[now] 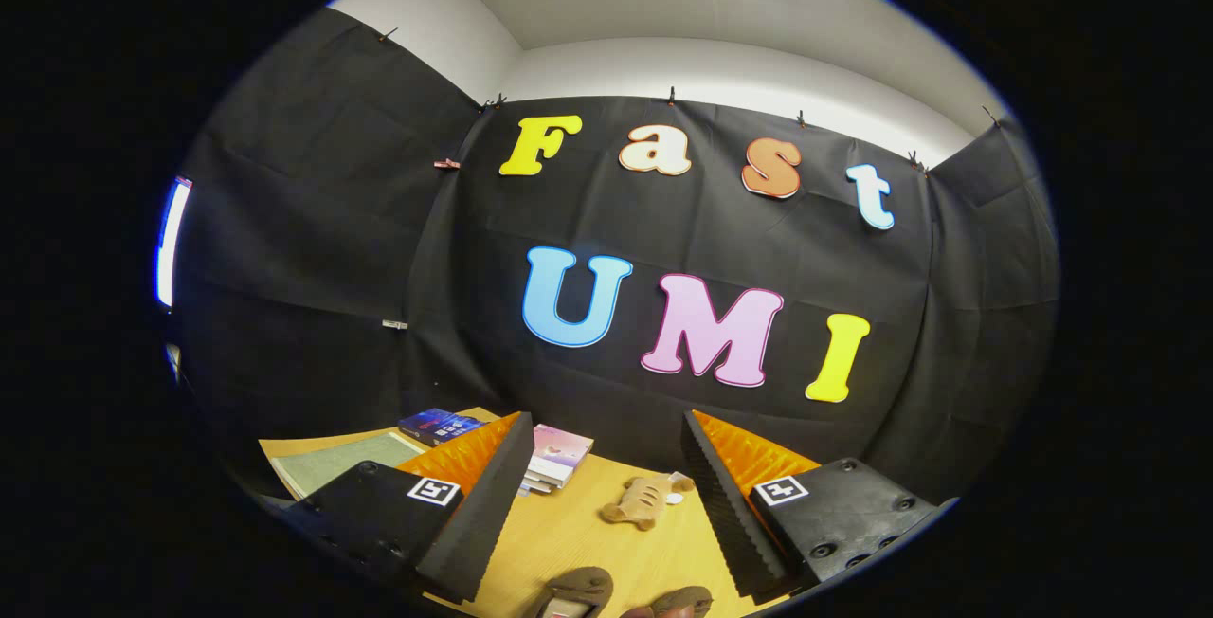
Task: Open the storage box then place both shoes into the box .Put the left shoe in first, then the right shoe, with the right side of both shoes facing outward in a uniform manner.
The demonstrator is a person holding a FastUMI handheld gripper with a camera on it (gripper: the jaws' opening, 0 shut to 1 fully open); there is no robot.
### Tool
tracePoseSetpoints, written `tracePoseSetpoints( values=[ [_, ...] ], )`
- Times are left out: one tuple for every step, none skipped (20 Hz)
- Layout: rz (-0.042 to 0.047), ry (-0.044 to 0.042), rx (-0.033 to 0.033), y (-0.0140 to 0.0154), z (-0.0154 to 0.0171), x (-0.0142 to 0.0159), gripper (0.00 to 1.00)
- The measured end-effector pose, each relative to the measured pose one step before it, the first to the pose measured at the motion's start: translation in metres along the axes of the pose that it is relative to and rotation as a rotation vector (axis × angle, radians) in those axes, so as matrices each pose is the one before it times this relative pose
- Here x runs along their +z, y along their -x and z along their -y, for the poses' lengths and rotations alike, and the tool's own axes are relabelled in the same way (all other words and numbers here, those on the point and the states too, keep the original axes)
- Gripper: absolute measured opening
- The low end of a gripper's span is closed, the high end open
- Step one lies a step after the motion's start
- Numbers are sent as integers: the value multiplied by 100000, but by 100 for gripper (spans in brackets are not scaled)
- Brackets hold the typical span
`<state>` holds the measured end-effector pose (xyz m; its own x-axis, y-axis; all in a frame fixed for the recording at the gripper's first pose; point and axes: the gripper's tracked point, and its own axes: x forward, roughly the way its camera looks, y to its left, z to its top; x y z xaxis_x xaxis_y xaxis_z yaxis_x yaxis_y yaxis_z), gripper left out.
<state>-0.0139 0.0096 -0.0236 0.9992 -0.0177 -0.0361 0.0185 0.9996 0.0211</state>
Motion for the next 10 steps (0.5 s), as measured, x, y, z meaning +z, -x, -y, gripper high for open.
tracePoseSetpoints(
  values=[
    [537,-46,377,-94,-220,160,96],
    [238,273,-49,-97,-160,85,96],
    [180,285,-81,-90,-179,-31,96],
    [-252,131,368,-122,-299,-106,97],
    [-145,342,326,-62,-346,-34,97],
    [279,58,1012,6,-338,41,97],
    [-62,159,1795,-229,-640,81,97],
    [-669,265,1677,-136,-556,-239,97],
    [-657,158,1492,-91,-236,-313,97],
    [-615,14,1101,-182,-327,-195,97]
  ],
)
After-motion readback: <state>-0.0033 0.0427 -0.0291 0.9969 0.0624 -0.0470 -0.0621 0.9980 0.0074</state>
